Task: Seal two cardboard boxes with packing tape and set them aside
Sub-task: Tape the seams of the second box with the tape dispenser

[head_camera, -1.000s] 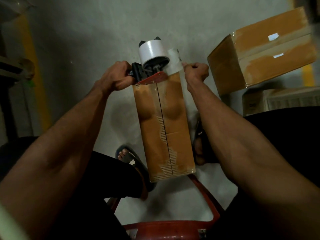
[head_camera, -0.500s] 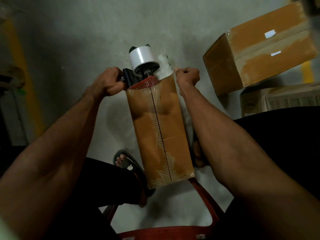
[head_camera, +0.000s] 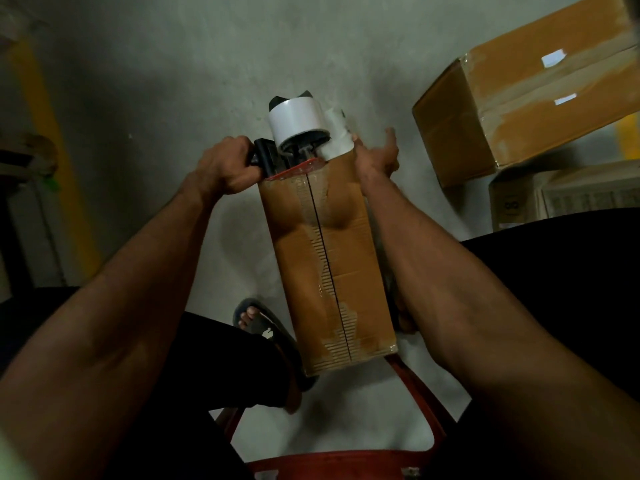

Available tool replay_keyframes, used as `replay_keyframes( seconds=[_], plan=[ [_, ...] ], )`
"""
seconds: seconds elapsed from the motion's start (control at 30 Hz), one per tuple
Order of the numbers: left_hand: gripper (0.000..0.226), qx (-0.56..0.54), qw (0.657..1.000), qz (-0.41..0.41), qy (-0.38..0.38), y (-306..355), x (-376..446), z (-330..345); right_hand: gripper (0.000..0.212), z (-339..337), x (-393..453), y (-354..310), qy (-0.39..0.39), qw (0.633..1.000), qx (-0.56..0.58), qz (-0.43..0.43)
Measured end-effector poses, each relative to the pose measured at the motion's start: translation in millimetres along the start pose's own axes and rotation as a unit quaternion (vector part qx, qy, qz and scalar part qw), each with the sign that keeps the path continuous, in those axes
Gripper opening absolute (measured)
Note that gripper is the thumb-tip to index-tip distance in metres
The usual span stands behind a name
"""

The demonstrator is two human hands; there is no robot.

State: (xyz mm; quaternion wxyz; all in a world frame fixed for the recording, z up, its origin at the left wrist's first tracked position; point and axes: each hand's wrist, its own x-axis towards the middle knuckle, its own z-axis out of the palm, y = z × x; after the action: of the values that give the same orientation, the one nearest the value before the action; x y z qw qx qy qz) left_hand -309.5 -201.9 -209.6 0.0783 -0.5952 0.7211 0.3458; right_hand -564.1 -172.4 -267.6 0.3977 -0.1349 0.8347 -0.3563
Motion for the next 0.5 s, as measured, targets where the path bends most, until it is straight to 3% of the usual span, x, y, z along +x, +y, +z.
replay_keyframes(
  seconds=[0.03, 0.07, 0.17, 0.37, 0.5],
  plan=[
    [0.034, 0.005, 1.0, -0.001, 0.002, -1, 1, 1, 0.065, -1, 2, 1, 0.001, 1.0, 0.003, 0.01],
    [0.034, 0.008, 1.0, -0.002, 0.001, -2, 2, 2, 0.057, -2, 2, -1, 0.008, 1.0, -0.015, -0.007],
    [0.038, 0.021, 1.0, 0.007, 0.0, -3, 4, 4, 0.011, 2, -3, -4, 0.032, 0.99, -0.091, -0.099],
    [0.035, 0.029, 0.999, 0.01, -0.009, -5, 3, 4, 0.012, 4, -24, 7, -0.02, 0.976, -0.145, -0.158],
    [0.035, 0.046, 0.999, 0.011, -0.007, -3, 4, 0, 0.013, 3, -16, 0, -0.014, 0.977, -0.153, -0.146]
  ],
)
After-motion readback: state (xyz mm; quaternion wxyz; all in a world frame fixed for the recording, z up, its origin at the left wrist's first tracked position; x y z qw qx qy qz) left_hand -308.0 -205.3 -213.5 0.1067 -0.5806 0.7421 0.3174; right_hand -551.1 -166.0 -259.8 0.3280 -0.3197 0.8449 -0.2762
